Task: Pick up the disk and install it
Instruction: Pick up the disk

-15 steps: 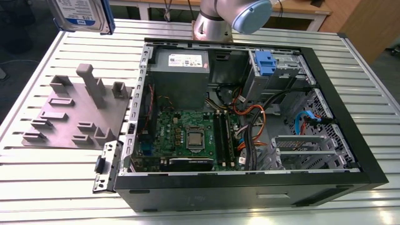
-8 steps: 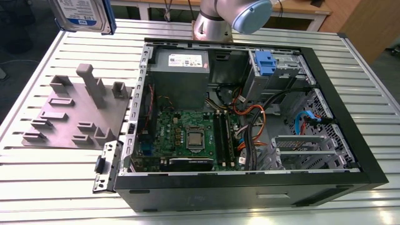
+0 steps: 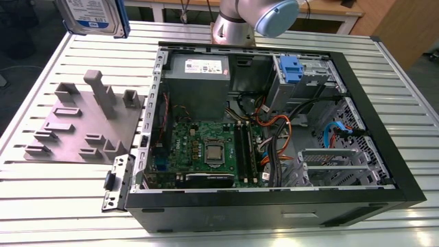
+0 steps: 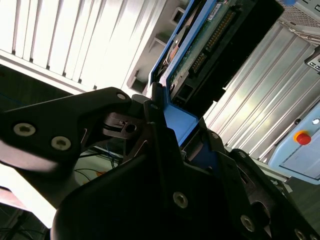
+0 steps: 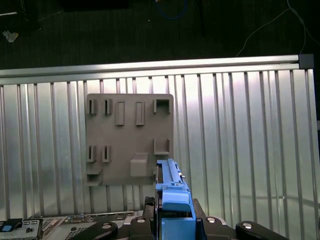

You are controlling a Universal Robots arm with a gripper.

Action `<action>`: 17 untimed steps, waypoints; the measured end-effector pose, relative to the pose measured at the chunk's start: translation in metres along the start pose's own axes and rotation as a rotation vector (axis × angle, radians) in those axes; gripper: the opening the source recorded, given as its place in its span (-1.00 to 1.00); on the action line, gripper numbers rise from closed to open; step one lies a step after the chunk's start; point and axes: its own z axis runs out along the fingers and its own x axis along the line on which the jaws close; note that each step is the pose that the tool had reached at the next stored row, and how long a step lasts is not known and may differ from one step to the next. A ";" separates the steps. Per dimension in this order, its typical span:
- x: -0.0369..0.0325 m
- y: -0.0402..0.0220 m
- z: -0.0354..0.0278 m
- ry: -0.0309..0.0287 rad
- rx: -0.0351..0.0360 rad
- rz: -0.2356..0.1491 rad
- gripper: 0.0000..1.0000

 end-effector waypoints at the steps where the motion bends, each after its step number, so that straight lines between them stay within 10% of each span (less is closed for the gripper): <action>1: -0.0001 -0.0004 0.0000 0.0001 -0.0001 0.000 -0.27; 17: 0.0018 -0.0015 -0.0001 0.0008 0.0000 0.000 -0.27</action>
